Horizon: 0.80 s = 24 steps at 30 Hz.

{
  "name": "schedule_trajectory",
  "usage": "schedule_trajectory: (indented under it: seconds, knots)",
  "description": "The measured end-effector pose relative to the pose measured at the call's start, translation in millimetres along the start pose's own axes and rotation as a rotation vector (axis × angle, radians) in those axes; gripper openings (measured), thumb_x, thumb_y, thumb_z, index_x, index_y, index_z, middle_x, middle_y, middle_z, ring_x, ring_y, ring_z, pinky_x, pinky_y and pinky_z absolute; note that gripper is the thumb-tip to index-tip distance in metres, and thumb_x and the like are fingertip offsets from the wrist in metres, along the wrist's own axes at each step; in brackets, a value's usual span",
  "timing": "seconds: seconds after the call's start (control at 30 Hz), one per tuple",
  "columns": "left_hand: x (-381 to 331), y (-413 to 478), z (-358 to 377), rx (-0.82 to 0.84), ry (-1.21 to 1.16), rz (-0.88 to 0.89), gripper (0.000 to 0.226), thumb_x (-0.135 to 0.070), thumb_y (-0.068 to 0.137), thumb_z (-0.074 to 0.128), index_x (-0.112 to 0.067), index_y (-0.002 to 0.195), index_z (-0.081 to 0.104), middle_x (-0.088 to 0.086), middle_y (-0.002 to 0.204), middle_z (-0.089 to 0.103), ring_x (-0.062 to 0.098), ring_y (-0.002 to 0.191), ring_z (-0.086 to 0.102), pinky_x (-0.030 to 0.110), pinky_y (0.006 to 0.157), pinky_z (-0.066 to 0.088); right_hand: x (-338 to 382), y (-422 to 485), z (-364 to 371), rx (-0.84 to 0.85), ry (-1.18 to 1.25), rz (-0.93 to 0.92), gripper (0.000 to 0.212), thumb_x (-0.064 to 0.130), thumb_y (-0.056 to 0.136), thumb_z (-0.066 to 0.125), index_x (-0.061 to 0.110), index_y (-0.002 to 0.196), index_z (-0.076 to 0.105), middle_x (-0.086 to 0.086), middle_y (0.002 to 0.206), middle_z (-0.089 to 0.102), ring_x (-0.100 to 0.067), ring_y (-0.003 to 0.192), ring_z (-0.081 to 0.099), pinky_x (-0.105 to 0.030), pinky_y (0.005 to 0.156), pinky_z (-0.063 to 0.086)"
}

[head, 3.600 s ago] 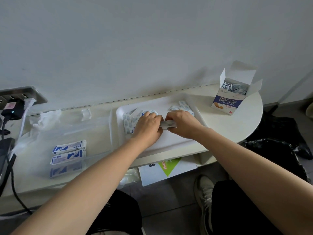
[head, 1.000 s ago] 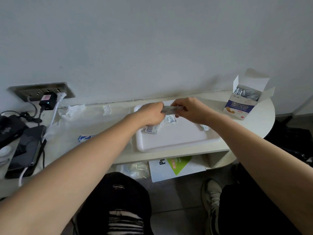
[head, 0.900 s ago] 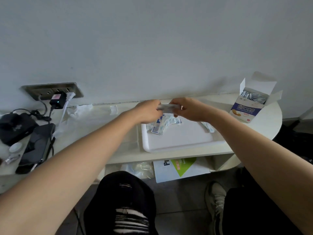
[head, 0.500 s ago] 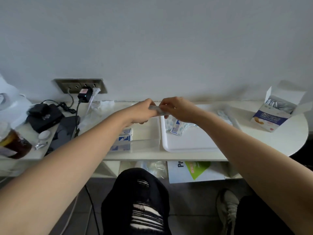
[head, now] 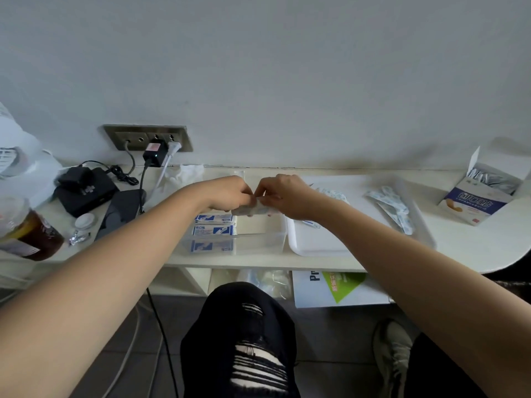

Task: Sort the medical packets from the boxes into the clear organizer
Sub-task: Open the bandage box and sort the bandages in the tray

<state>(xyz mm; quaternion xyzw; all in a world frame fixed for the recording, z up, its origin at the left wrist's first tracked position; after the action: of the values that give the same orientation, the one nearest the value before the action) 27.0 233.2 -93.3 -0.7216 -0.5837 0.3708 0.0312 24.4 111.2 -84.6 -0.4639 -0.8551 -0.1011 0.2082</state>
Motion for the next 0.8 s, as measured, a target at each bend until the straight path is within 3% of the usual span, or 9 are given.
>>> schedule_trajectory:
  seconds: [0.07,0.17,0.33,0.43,0.53,0.63,0.7,0.8]
  knots:
    - [-2.7,-2.1,8.7,0.088,0.048,0.002,0.027,-0.024,0.096,0.047,-0.011,0.1,0.07,0.004,0.097,0.073,0.021,0.088,0.065,0.033,0.085,0.049,1.0,-1.1,4.8,-0.001,0.001,0.011,0.019,0.023,0.094,0.049,0.018,0.11,0.058,0.005,0.093,0.063,-0.016,0.099,0.048,-0.029,0.082,0.026]
    - [-3.2,-1.9,21.0,0.165,0.09,-0.013,0.025,-0.024,0.097,0.044,-0.011,0.108,0.063,0.001,0.098,0.071,0.016,0.084,0.062,0.029,0.079,0.047,-1.5,-3.1,12.2,-0.015,-0.018,0.038,0.017,0.024,0.094,0.05,0.018,0.109,0.055,0.004,0.1,0.066,-0.017,0.108,0.045,-0.03,0.085,0.024]
    - [1.3,0.7,21.3,0.144,0.157,-0.032,0.018,-0.017,0.097,0.043,-0.012,0.095,0.06,-0.003,0.082,0.07,0.01,0.064,0.059,0.027,0.069,0.047,-8.4,-7.3,11.3,-0.039,0.008,0.039,0.016,0.029,0.094,0.053,0.022,0.106,0.061,0.007,0.106,0.065,-0.018,0.114,0.039,-0.033,0.088,0.025]
    - [7.2,2.8,20.8,0.139,0.244,-0.115,0.023,-0.014,0.097,0.044,-0.011,0.084,0.062,-0.004,0.075,0.068,0.008,0.053,0.055,0.023,0.057,0.043,-16.1,-13.0,3.2,-0.105,0.02,0.054,0.016,0.03,0.093,0.056,0.025,0.104,0.066,0.004,0.12,0.056,-0.022,0.119,0.035,-0.036,0.091,0.028]
    - [0.5,7.3,29.9,0.186,0.373,-0.174,0.021,-0.015,0.095,0.053,-0.005,0.103,0.069,0.002,0.089,0.064,0.016,0.067,0.05,0.024,0.06,0.041,-19.4,-17.0,1.7,-0.132,0.021,0.07,0.016,0.028,0.091,0.059,0.025,0.103,0.069,0.0,0.129,0.048,-0.025,0.121,0.033,-0.037,0.099,0.031]
    - [-8.3,15.8,43.2,0.204,0.496,-0.188,0.027,-0.014,0.099,0.042,-0.002,0.117,0.059,0.005,0.083,0.052,0.021,0.072,0.047,0.026,0.062,0.039,-21.7,-18.1,8.0,-0.123,0.027,0.09,0.016,0.03,0.091,0.06,0.026,0.104,0.069,-0.004,0.137,0.04,-0.03,0.122,0.032,-0.04,0.104,0.031]
    - [-8.4,20.3,50.9,0.23,0.531,-0.204,0.026,-0.009,0.098,0.039,-0.001,0.115,0.056,0.005,0.074,0.044,0.022,0.071,0.044,0.03,0.066,0.037,-22.4,-19.2,14.4,-0.077,0.045,0.108,0.019,0.032,0.091,0.061,0.026,0.108,0.068,-0.007,0.146,0.03,-0.032,0.125,0.031,-0.041,0.107,0.027]
    - [-4.5,22.5,59.4,0.272,0.516,-0.229,0.019,-0.009,0.097,0.04,-0.006,0.107,0.055,0.004,0.07,0.04,0.018,0.059,0.038,0.027,0.056,0.036,-24.4,-22.0,23.1,-0.001,0.053,0.126,0.023,0.031,0.091,0.061,0.025,0.112,0.065,-0.009,0.151,0.02,-0.035,0.131,0.027,-0.043,0.111,0.023]
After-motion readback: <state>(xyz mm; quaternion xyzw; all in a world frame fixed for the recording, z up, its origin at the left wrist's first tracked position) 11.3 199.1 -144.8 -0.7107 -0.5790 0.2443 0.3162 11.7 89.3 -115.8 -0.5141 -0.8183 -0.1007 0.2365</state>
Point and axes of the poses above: each hand's wrist, its own y-axis towards the middle knuckle, its own z-axis out of the palm, x = y × z, the point moved 6 cm from there along y, towards the middle knuckle
